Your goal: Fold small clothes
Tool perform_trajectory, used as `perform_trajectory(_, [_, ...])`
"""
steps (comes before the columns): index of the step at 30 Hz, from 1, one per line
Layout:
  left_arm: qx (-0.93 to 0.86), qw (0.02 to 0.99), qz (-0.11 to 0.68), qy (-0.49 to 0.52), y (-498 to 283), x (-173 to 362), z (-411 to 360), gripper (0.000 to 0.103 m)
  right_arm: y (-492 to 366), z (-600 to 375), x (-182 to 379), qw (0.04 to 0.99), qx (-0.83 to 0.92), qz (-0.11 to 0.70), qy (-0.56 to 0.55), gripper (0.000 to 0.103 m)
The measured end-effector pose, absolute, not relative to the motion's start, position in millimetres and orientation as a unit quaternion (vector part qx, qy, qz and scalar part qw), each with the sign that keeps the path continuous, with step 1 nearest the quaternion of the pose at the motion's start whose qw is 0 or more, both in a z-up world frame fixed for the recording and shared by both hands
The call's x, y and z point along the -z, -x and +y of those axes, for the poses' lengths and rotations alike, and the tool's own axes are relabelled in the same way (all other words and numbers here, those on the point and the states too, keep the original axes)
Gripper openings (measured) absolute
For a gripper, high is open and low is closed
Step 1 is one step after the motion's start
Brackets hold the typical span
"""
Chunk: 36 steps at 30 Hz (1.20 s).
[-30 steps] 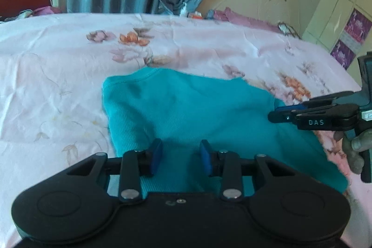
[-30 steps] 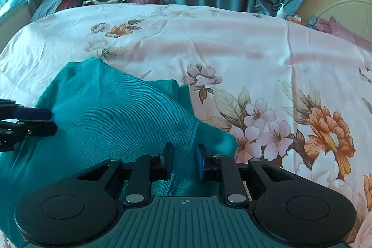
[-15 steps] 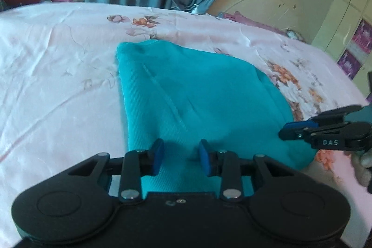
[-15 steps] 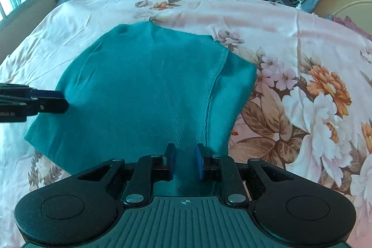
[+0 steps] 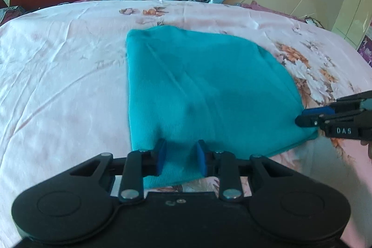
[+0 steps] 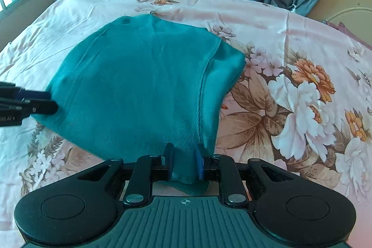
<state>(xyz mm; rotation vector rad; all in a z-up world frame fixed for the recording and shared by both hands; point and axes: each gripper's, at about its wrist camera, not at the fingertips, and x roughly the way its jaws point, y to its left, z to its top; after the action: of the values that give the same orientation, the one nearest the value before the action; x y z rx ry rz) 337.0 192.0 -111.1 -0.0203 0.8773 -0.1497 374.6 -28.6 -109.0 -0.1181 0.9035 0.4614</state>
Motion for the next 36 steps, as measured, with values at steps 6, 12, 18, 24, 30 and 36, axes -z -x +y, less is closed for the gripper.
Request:
perform_trajectory(6, [0.058,0.911,0.407,0.023,-316.8,94.0,186.4,0.035,-354.7,-40.5,84.3,0.89,-0.213,0.403,0.023,0.018])
perform_trajectory(12, [0.003,0.95,0.312,0.009,-255.3,45.7,170.3,0.103,-302.0,-60.9,41.7,0.907,-0.203,0.368,-0.011,0.065])
perform_trajectory(18, [0.004,0.946,0.323,0.017,-220.3,26.9,154.0,0.103,-250.3,-66.8,20.3,0.93,-0.192,0.314,-0.002,0.103])
perform_trajectory(24, [0.025,0.954,0.297,-0.006,-169.7,4.8,127.2,0.103,-191.2,-77.1,0.9,0.938,-0.166,0.303,-0.016,0.103])
perform_trajectory(30, [0.035,0.959,0.281,0.011,-123.0,-19.8,115.5,0.103,-121.3,-84.0,-26.9,0.948,-0.15,0.28,-0.011,0.103])
perform_trajectory(36, [0.027,0.964,0.263,0.006,-78.4,-36.6,109.8,0.103,-77.3,-87.3,-45.2,0.956,-0.135,0.261,-0.008,0.103])
